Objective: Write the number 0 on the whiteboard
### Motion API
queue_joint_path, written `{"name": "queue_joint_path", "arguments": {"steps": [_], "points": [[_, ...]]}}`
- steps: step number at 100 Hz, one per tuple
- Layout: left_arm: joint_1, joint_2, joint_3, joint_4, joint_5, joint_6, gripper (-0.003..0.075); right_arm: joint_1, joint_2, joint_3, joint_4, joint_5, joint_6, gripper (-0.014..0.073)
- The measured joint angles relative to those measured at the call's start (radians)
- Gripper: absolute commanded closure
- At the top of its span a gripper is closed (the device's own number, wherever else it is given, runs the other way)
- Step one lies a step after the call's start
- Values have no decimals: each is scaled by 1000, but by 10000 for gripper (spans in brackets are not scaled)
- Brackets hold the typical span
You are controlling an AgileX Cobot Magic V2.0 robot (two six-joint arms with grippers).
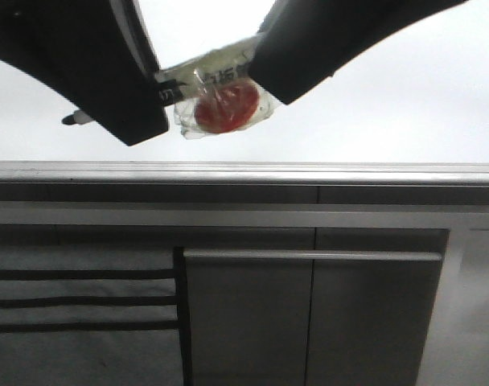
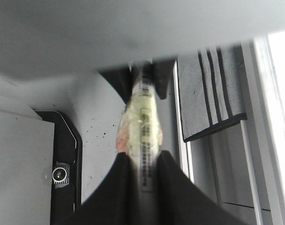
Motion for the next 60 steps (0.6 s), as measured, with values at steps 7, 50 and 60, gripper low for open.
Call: {"name": "queue_joint_path", "arguments": {"steps": [7,50,60], "points": [[0,-2,0,-1,-22,-25,291,-10,-7,0,2,2,14,662],[47,-300,104,71,-145,-316,237,-304,-297,93,38,35,157,662],[117,-403,184,104,-187,-419,238,-401,-371,168,48,-27,280,662]]}}
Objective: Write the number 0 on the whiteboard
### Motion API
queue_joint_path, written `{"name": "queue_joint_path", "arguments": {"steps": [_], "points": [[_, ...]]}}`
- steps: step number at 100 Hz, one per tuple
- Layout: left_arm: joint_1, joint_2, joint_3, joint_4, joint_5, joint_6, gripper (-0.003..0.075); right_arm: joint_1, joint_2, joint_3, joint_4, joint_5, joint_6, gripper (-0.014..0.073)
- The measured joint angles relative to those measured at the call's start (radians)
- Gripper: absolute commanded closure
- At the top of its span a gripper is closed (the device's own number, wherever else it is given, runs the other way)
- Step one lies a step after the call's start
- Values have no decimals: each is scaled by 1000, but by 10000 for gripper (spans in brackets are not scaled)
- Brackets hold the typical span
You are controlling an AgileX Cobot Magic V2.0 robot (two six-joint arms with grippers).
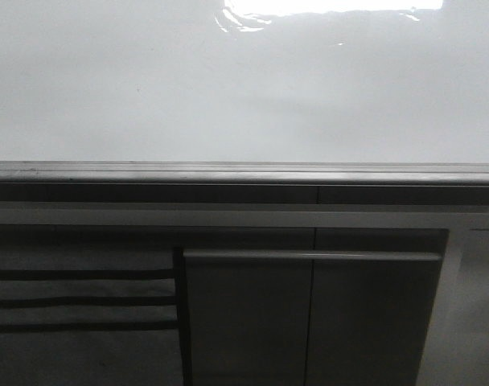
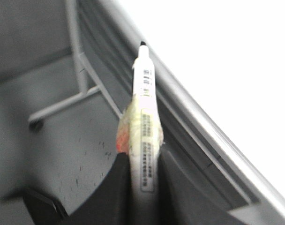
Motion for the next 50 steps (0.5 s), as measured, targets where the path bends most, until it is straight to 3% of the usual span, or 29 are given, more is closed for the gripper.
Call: {"name": "queue_joint_path", "arguments": {"steps": [11,27,50], "points": [[105,-90,91,10,-38,-122,238,-69,-51,82,41,-39,72,662],[241,-180,186,10,-79,-196,238,-82,-59,147,174,-38,99,662],[335,-181,234,10,-91,-209,238,-86,145,22,181,-12,177,662]]}}
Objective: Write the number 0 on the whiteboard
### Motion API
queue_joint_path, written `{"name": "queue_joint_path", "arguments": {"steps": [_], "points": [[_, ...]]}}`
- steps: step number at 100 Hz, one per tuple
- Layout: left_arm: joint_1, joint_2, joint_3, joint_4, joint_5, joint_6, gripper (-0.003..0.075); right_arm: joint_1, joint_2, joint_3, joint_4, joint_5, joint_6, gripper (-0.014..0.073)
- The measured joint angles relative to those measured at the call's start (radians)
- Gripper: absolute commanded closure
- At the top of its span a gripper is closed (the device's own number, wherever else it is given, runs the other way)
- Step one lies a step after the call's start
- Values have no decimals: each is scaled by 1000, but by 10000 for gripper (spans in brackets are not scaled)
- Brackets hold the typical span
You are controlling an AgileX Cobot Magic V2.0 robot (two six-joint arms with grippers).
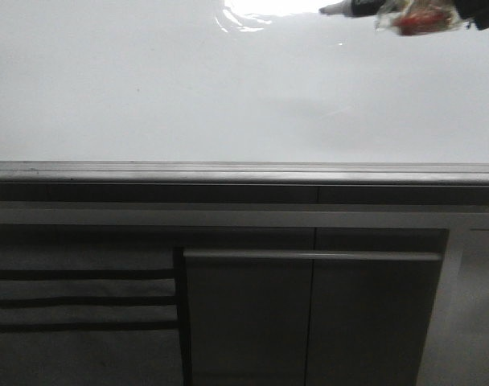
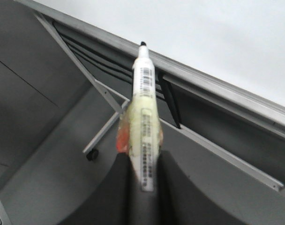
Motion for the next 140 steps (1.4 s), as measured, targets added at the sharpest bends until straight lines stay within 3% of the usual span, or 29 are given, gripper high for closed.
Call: {"name": "queue_joint_path", "arguments": {"steps": [13,49,65,78,100,118,140], "points": [[4,27,2,-2,-2,-1,238,0,183,-161,-50,73,22,662],[4,104,2,-2,-10,-4,238,0,586,-484,-91,98,36,662],[4,112,2,-2,-18,-4,238,0,693,-591,-92,234,41,662],[4,112,2,-2,-20,-6,238,-7,719,-605,-181,334,109,662],[4,112,2,-2,-22,-6,238,-28,694,-703,-218,363,143,662],[4,112,2,-2,-22,-6,238,28,692,-766,-244,331,149,662],[4,112,2,-2,-43,39,238,105,661,-751,-274,417,140,662]]}}
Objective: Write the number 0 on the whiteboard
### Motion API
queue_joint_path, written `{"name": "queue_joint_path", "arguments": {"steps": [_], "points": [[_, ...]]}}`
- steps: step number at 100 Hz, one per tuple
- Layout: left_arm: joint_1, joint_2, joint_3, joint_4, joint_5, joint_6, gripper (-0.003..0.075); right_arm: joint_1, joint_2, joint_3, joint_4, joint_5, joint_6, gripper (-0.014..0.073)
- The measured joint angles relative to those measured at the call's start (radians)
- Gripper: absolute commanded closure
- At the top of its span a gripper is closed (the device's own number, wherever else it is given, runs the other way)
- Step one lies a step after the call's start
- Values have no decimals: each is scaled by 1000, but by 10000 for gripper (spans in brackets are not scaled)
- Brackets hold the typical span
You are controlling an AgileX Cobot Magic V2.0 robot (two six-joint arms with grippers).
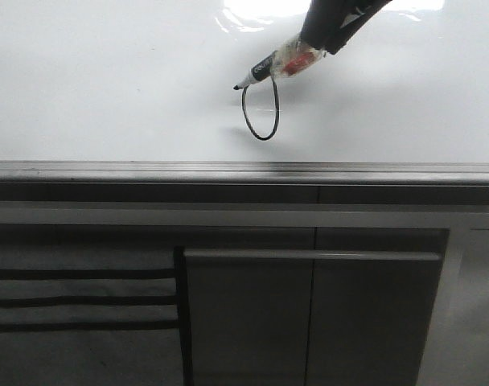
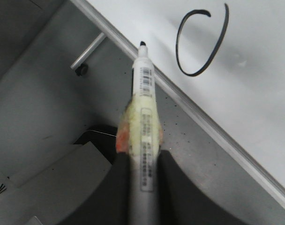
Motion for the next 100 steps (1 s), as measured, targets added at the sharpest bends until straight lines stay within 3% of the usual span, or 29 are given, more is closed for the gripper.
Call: {"name": "queue_joint_path", "arguments": {"steps": [23,40,56,75,100], "points": [[-34,16,-31,-141,-6,218,238,52,-266,197,7,-71,-177,662],[-165,80,-93,-221,23,439,238,110,-386,364,11,-70,-363,662],[-296,180,-156,-226,67,565,238,165,-402,401,11,-68,-557,662],[-414,304,-236,-221,69,609,238,227,-403,401,11,-125,-692,662],[-425,427,-301,-194,66,616,239,256,-404,401,11,-171,-823,662]]}}
